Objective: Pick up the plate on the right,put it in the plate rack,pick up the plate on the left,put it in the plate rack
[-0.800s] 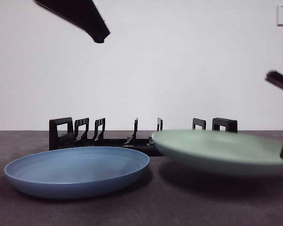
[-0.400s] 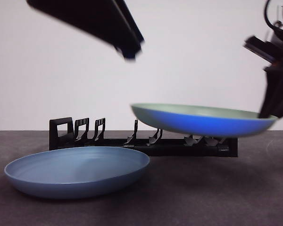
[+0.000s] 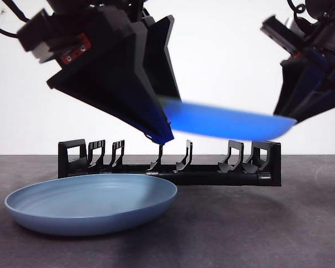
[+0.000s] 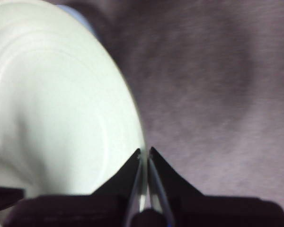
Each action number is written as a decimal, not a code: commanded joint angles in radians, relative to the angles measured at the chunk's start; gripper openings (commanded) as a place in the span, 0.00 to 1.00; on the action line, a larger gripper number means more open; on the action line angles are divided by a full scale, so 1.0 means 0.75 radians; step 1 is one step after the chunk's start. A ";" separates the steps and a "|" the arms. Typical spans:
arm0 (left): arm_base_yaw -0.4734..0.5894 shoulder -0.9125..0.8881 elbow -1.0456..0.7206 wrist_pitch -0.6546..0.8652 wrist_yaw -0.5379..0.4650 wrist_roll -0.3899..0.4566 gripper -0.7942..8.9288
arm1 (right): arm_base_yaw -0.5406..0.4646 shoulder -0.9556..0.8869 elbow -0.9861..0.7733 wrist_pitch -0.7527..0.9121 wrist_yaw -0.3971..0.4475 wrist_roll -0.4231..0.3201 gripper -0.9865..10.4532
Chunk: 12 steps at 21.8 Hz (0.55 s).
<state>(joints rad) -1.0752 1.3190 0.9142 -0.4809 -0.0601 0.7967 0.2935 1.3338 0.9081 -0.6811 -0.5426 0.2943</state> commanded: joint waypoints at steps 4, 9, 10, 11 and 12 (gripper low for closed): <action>-0.005 0.003 -0.004 0.011 0.002 0.026 0.07 | 0.006 -0.006 0.039 0.002 -0.046 0.003 0.07; -0.007 0.003 -0.004 0.011 0.008 0.026 0.07 | 0.005 -0.006 0.050 0.005 -0.034 -0.014 0.07; -0.007 0.003 -0.004 0.011 0.012 0.026 0.07 | 0.005 -0.006 0.050 0.008 -0.032 -0.023 0.07; -0.008 0.003 -0.004 0.012 0.015 0.026 0.07 | 0.005 -0.006 0.050 0.011 -0.031 -0.034 0.07; -0.008 0.003 -0.004 0.012 0.015 0.026 0.07 | 0.005 -0.006 0.050 0.024 -0.027 -0.048 0.07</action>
<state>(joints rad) -1.0828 1.3148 0.9165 -0.4618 -0.0559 0.8364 0.2943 1.3338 0.9344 -0.6853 -0.5446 0.2874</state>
